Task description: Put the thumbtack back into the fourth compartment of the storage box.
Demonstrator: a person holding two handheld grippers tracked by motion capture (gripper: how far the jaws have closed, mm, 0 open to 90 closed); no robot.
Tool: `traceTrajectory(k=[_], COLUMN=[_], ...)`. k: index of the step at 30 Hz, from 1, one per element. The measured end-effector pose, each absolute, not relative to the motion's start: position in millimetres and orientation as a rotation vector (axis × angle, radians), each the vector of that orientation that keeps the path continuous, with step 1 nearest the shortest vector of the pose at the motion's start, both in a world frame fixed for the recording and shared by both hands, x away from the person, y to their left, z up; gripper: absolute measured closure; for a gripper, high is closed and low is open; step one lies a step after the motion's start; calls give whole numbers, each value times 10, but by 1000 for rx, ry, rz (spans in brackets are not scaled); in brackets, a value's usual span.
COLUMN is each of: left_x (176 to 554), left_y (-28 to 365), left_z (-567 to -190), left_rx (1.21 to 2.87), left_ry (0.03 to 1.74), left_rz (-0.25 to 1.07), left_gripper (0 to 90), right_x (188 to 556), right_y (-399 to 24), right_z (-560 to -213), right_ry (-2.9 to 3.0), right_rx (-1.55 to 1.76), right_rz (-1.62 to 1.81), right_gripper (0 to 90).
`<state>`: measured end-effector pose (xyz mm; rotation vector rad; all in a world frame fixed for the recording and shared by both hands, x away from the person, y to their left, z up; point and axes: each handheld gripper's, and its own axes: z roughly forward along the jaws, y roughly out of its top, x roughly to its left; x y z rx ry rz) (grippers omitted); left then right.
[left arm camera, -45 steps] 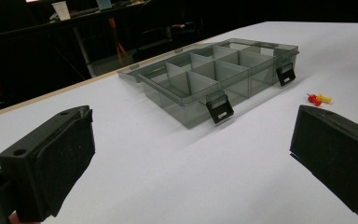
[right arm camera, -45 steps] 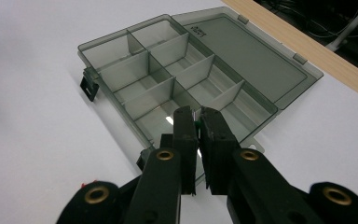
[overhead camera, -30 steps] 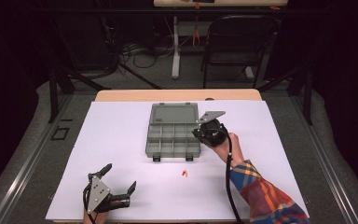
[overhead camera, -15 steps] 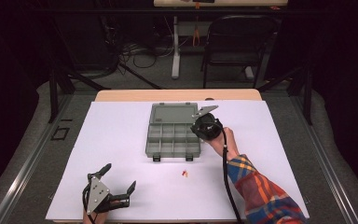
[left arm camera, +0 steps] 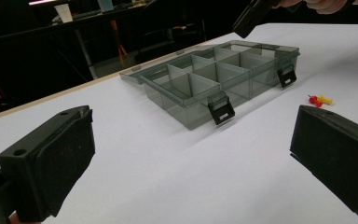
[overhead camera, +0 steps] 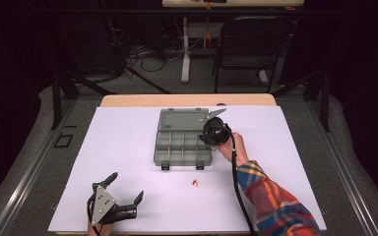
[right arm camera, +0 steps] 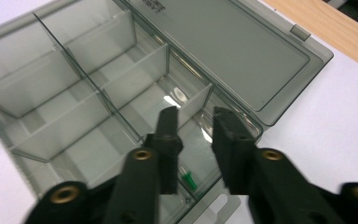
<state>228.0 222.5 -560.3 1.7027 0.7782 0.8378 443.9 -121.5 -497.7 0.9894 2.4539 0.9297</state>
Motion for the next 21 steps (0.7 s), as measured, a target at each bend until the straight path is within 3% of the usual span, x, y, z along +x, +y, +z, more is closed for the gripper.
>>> traceTrajectory(k=[6,12,21], left_x=[2280,2283,2287], left_y=[2223,2222,2218], left_z=[-5603,-5605,-5608], left_rx=[1705,1704,1703], left_ry=[777,779,779], left_rz=[838,839,840], left_gripper=[0,0,0], right_x=[4358,4212,3936], right_y=[-1299,-1388,-1488], right_z=[-4872,-4795,-4751], right_ry=[2421,2427,2435], right_rx=[1024,1017,976], right_rz=[1012,1074,1128], right_gripper=[406,212,139])
